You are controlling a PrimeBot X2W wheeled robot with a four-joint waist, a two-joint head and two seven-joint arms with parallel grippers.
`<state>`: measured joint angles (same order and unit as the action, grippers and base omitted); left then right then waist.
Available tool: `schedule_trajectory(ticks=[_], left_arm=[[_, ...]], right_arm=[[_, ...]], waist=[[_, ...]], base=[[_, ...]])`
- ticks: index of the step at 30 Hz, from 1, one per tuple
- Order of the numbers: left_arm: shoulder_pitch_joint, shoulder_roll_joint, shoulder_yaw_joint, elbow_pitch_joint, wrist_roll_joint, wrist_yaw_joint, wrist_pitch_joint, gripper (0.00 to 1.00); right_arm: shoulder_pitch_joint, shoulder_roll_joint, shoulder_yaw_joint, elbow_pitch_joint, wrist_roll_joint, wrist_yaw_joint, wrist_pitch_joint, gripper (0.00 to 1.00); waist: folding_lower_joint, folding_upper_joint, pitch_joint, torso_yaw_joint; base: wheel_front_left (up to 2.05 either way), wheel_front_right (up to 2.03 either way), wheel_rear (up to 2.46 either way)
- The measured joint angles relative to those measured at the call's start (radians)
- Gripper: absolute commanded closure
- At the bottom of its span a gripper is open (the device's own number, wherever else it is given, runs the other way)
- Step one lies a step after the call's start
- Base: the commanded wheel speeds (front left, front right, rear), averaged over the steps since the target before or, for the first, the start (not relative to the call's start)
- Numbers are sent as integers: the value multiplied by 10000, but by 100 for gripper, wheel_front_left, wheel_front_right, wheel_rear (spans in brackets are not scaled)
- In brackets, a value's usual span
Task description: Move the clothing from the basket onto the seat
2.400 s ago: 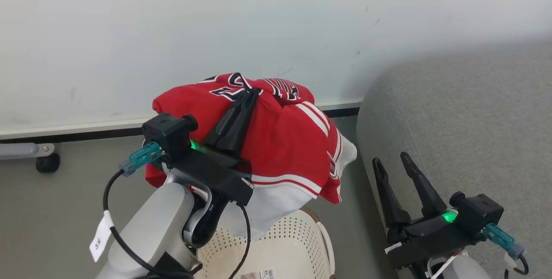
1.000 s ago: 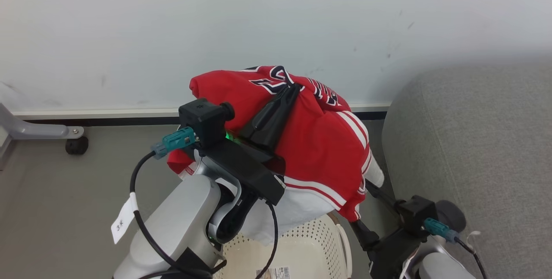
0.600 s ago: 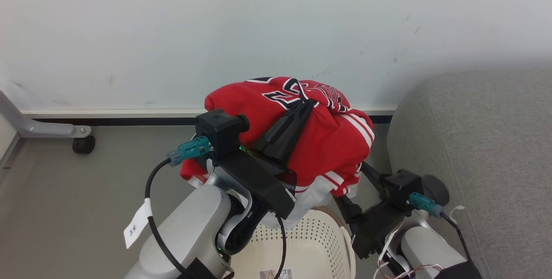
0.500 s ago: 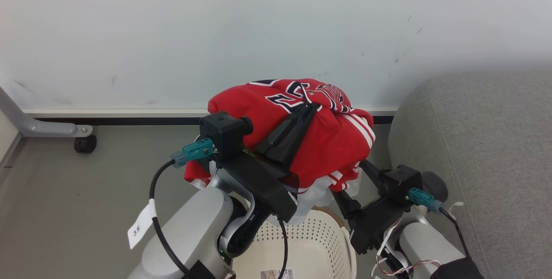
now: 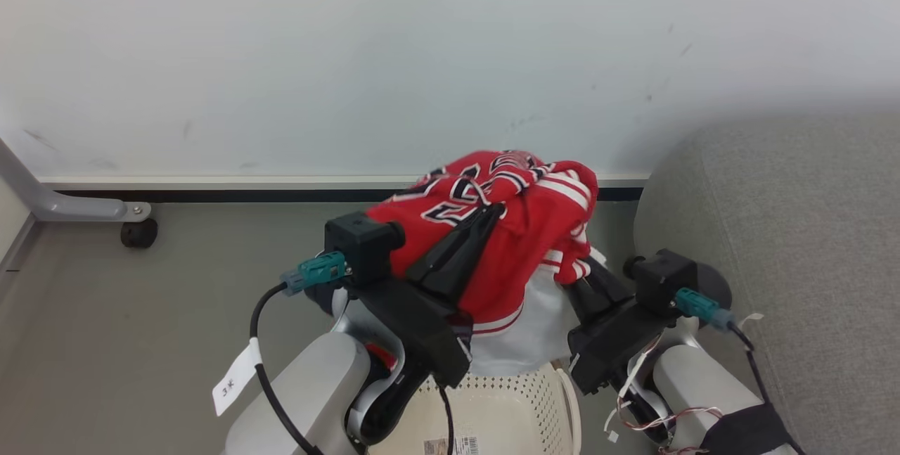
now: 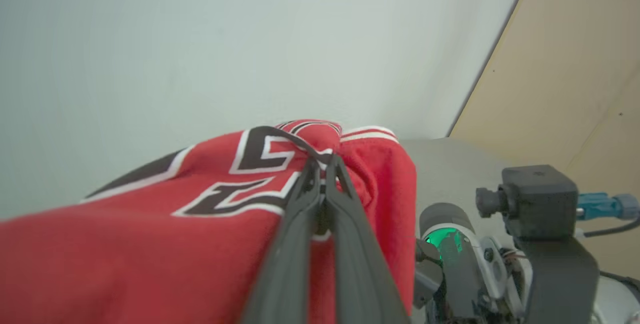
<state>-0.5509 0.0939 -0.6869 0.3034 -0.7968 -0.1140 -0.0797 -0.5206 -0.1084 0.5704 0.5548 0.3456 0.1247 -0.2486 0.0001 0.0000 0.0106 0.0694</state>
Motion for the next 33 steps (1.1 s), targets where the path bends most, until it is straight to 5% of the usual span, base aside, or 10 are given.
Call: schedule_trajectory(ticks=[12, 13, 14, 15, 16, 17, 33], left_arm=[[464, 121, -46, 587, -33, -4, 33, 100], [465, 123, -56, 652, -31, -4, 38, 75], [467, 119, -58, 690, -31, -4, 48, 75], [467, 119, -58, 731, -31, -4, 48, 47], [463, 111, -61, 796, -31, -4, 48, 3], [463, 100, -61, 857, -31, -4, 48, 0], [436, 249, -48, 1170, -4, 6, -105, 0]], right_arm=[[181, -531, -853, -1118, 245, 0, -8, 100], [182, -558, -920, -1229, 251, 0, -8, 100], [182, -581, -974, -1346, 251, 0, -8, 100], [182, -583, -1020, -1446, 253, 0, -8, 100], [185, -589, -1068, -1549, 257, 0, -8, 100], [187, -606, -1099, -1645, 290, 0, -10, 100], [-129, -1195, -1680, -3099, 690, 0, -21, 100]], waist=[[-1, 0, 95, -441], [0, 0, 101, -475], [0, 0, 110, -504], [0, 0, 120, -531], [0, 0, 131, -555], [0, 0, 143, -569], [0, 0, 294, -768]], base=[[0, 0, 0], [0, 0, 0], [0, 0, 0], [0, 0, 0], [0, 0, 0], [0, 0, 0], [0, 0, 0]])
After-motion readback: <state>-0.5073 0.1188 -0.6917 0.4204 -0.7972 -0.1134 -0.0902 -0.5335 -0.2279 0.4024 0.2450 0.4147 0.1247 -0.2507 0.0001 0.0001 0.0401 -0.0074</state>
